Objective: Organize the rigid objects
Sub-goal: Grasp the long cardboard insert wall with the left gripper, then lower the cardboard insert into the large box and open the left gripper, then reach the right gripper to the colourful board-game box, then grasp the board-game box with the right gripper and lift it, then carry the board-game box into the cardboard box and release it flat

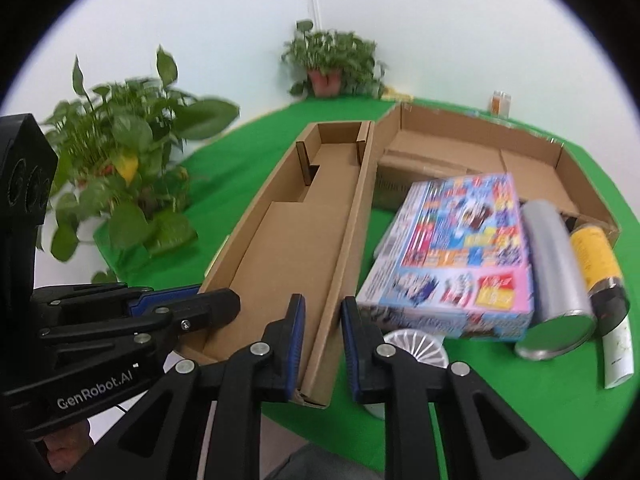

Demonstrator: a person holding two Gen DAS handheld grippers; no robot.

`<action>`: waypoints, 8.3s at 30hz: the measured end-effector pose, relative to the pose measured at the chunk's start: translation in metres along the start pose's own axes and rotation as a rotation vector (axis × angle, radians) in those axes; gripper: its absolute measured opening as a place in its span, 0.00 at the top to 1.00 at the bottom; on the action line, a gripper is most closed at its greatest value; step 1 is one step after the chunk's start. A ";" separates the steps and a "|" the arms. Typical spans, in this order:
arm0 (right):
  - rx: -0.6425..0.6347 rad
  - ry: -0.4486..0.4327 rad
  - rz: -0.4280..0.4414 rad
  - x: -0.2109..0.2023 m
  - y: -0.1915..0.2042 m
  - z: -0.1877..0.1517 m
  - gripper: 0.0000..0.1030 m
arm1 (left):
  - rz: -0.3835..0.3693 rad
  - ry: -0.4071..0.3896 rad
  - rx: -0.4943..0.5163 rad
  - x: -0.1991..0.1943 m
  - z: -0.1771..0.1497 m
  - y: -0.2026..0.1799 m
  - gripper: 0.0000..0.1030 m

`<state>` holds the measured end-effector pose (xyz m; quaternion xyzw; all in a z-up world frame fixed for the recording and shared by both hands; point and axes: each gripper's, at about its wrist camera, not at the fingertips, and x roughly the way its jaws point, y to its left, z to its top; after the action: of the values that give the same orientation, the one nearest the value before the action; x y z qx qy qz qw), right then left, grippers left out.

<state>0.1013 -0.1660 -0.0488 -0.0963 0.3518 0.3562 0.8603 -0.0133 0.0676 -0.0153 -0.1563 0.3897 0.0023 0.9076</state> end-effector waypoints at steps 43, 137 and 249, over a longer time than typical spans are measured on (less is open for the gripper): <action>0.220 0.299 0.015 0.214 -0.138 0.189 0.85 | 0.048 0.198 0.111 0.252 0.283 -0.012 0.89; -0.030 0.249 -0.060 0.064 -0.094 0.043 0.02 | -0.410 0.367 -0.185 0.250 0.104 -0.042 0.10; 0.236 0.495 0.059 0.227 -0.216 0.162 0.51 | -0.069 0.207 -0.014 0.246 0.220 -0.059 0.54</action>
<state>0.4482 -0.1322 -0.1016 -0.0693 0.5930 0.3035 0.7426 0.3210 0.0450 -0.0303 -0.1753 0.4758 -0.0427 0.8608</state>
